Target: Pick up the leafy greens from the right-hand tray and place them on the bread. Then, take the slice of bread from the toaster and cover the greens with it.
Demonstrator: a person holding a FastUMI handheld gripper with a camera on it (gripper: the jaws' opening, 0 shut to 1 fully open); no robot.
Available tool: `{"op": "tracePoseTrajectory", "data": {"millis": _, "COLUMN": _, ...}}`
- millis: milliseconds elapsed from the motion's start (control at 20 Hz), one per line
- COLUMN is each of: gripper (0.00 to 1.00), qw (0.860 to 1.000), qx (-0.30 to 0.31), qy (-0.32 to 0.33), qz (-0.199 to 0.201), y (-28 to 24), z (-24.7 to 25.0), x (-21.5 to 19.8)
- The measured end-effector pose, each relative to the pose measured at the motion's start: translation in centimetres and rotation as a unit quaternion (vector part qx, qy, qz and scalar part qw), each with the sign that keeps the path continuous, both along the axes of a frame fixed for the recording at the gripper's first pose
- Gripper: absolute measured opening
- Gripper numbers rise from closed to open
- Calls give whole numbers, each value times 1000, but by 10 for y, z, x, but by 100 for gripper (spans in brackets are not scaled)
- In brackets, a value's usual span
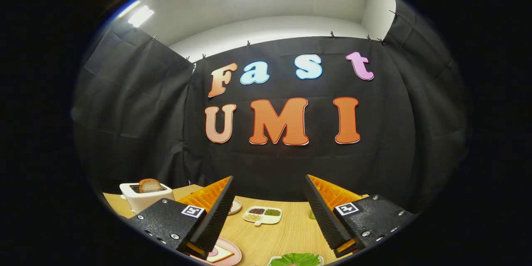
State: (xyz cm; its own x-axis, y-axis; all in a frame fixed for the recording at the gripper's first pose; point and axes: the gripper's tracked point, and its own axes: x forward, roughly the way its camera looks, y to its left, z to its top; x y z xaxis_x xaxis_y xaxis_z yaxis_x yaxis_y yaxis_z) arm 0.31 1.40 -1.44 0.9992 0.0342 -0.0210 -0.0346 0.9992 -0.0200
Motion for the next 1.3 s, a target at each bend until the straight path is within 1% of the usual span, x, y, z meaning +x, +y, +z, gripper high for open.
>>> {"op": "tracePoseTrajectory", "data": {"millis": 150, "gripper": 98, "qw": 1000, "qx": 0, "qy": 8, "qz": -2, "y": -4, "z": -7, "x": 0}}
{"op": "tracePoseTrajectory", "data": {"millis": 300, "gripper": 98, "qw": 999, "qx": 5, "qy": 32, "qz": -4, "y": -8, "z": -21, "x": 0}}
{"op": "tracePoseTrajectory", "data": {"millis": 600, "gripper": 98, "qw": 995, "qx": -13, "qy": 94, "qz": -19, "y": -22, "z": -55, "x": -3}}
{"op": "tracePoseTrajectory", "data": {"millis": 850, "gripper": 99, "qw": 986, "qx": -7, "qy": 164, "qz": -9, "y": -20, "z": -94, "x": -7}}
{"op": "tracePoseTrajectory", "data": {"millis": 950, "gripper": 98, "qw": 979, "qx": -3, "qy": 203, "qz": -18, "y": -27, "z": -115, "x": -9}}
{"op": "tracePoseTrajectory", "data": {"millis": 1050, "gripper": 99, "qw": 968, "qx": 5, "qy": 248, "qz": -23, "y": -32, "z": -137, "x": -14}}
{"op": "tracePoseTrajectory", "data": {"millis": 1200, "gripper": 99, "qw": 946, "qx": 17, "qy": 322, "qz": -25, "y": -36, "z": -176, "x": -27}}
{"op": "tracePoseTrajectory", "data": {"millis": 1300, "gripper": 99, "qw": 933, "qx": 14, "qy": 359, "qz": -33, "y": -43, "z": -199, "x": -34}}
